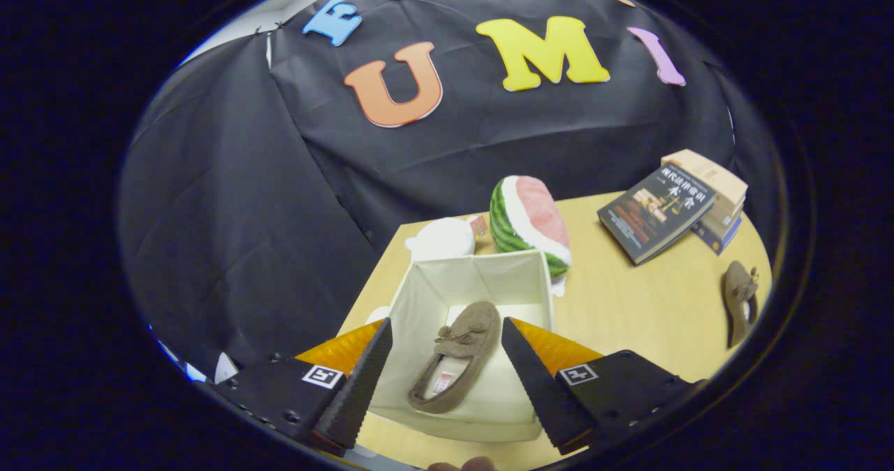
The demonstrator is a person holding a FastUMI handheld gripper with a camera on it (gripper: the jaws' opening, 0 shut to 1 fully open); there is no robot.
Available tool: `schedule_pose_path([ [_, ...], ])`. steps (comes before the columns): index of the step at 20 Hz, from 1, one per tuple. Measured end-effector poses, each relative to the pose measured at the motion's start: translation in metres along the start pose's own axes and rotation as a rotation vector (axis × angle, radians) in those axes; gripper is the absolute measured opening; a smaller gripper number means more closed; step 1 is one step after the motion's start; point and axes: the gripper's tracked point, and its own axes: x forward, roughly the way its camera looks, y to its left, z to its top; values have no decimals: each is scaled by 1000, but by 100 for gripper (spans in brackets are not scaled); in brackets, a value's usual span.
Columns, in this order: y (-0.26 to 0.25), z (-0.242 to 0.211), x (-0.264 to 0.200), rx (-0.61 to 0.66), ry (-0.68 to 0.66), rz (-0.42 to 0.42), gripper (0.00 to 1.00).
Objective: Open the storage box then place both shoes into the box .Put the left shoe in first, then the right shoe, with the right side of both shoes facing outward in a uniform manner.
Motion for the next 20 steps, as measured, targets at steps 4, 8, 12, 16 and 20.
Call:
schedule_pose_path([
  [4,-50,19,-51,-80,-78,-30,96],
  [8,-134,35,-101,-96,-139,-110,96],
  [12,-223,45,-155,-134,-190,-197,96],
  [16,-320,30,-188,-174,-172,-255,96],
  [20,-413,-4,-189,-149,-70,-310,96],
])
